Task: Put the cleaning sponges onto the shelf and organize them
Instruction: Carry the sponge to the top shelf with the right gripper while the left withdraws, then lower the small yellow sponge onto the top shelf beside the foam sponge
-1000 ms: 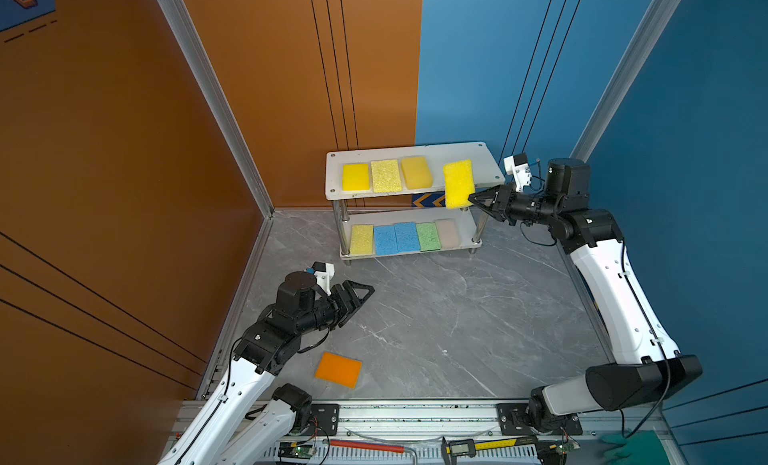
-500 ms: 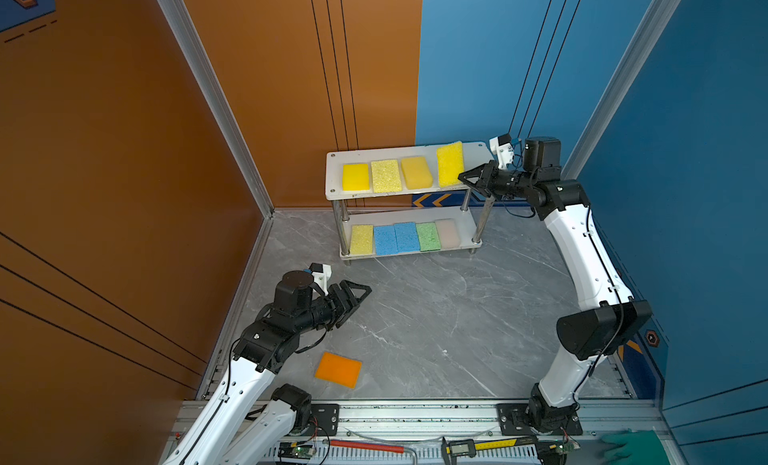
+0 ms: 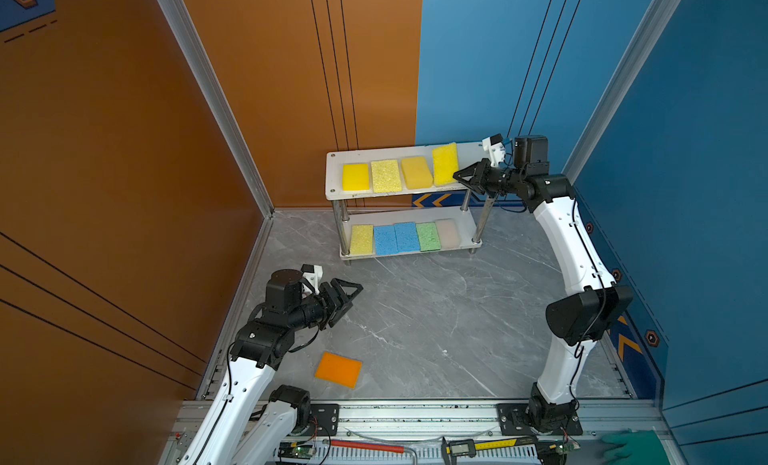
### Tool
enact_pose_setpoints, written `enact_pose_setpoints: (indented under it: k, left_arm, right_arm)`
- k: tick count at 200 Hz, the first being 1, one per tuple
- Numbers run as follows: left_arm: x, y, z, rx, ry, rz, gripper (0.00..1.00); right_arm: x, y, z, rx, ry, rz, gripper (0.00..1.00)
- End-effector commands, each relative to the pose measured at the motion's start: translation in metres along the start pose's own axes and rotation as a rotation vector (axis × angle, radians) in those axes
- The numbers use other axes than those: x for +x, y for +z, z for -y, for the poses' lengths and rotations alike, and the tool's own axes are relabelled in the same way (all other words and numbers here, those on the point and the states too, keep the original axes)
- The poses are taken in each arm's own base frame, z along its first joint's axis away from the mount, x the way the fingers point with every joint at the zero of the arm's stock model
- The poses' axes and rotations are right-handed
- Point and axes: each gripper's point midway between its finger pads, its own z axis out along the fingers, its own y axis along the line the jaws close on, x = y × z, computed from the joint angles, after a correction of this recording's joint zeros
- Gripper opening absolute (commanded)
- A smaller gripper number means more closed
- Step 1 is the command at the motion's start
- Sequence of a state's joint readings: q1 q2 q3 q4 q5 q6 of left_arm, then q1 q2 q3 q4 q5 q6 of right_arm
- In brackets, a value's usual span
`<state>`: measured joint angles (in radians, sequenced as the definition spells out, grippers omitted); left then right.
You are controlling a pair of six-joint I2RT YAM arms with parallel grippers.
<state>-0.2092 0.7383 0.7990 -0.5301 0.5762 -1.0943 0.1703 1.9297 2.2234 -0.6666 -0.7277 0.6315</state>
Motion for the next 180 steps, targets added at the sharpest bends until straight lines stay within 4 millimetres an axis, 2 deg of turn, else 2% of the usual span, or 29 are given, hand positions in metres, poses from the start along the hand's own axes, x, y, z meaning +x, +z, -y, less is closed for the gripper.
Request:
enact_pose_setpoints:
  k: [1, 114, 166, 180]
  left_arm:
    - [0.007, -0.001, -0.004, 0.008, 0.007, -0.041, 0.69]
    - [0.003, -0.005, -0.006, 0.020, -0.012, -0.027, 0.69]
    - [0.001, -0.005, -0.007, 0.018, -0.015, -0.023, 0.69]
    - [0.001, -0.005, -0.007, 0.018, -0.018, -0.021, 0.69]
  right_arm:
    - [-0.002, 0.002, -0.002, 0.004, -0.007, 0.002, 0.17]
    - [-0.006, 0.001, -0.001, 0.016, -0.006, 0.006, 0.32]
    - [-0.004, -0.001, 0.006, 0.044, -0.014, 0.000, 0.47]
    - [-0.004, -0.001, 0.009, 0.053, -0.017, 0.000, 0.48]
